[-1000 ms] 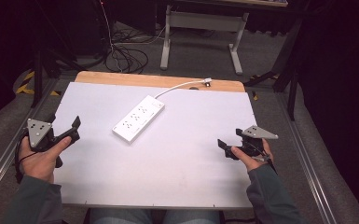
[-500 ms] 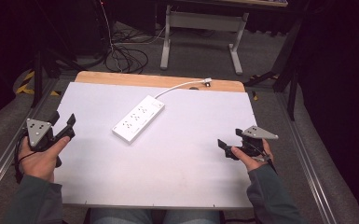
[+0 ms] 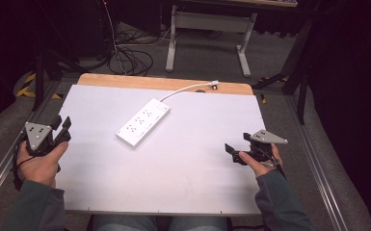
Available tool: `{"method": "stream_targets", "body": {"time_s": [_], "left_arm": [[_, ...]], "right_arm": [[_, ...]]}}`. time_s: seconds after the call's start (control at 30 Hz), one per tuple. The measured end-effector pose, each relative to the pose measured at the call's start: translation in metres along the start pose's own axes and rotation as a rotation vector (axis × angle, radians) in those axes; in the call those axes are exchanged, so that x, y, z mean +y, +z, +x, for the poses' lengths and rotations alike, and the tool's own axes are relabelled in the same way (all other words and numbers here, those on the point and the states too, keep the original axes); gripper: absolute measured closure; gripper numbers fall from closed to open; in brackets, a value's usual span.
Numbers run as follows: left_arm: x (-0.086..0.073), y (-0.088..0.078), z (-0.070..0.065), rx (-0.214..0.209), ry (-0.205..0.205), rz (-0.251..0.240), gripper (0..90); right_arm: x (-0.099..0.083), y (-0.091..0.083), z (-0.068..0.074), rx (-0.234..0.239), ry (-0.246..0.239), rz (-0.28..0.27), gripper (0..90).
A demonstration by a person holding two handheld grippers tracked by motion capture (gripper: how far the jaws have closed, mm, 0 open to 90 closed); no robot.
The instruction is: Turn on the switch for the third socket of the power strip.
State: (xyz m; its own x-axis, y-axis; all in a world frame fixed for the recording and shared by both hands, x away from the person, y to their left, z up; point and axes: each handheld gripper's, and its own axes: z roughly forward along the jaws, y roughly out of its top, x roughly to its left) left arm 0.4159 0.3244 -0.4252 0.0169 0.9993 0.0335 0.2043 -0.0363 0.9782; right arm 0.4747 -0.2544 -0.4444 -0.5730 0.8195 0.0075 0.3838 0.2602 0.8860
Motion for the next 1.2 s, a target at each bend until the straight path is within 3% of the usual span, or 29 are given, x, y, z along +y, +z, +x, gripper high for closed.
{"method": "stream_targets", "body": {"time_s": [0.27, 0.6, 1.2], "left_arm": [[0.001, -0.001, 0.004, 0.028, -0.017, 0.007, 80.6], [0.006, -0.001, 0.0, 0.015, -0.015, -0.015, 89.9], [0.01, 0.008, -0.011, -0.097, 0.026, 0.006, 90.0]], "right_arm": [[0.0, 0.0, 0.001, 0.002, -0.003, 0.001, 12.2], [0.0, 0.0, 0.001, 0.004, -0.009, 0.002, 12.3], [0.0, 0.0, 0.002, 0.004, -0.017, 0.002, 12.3]]}}
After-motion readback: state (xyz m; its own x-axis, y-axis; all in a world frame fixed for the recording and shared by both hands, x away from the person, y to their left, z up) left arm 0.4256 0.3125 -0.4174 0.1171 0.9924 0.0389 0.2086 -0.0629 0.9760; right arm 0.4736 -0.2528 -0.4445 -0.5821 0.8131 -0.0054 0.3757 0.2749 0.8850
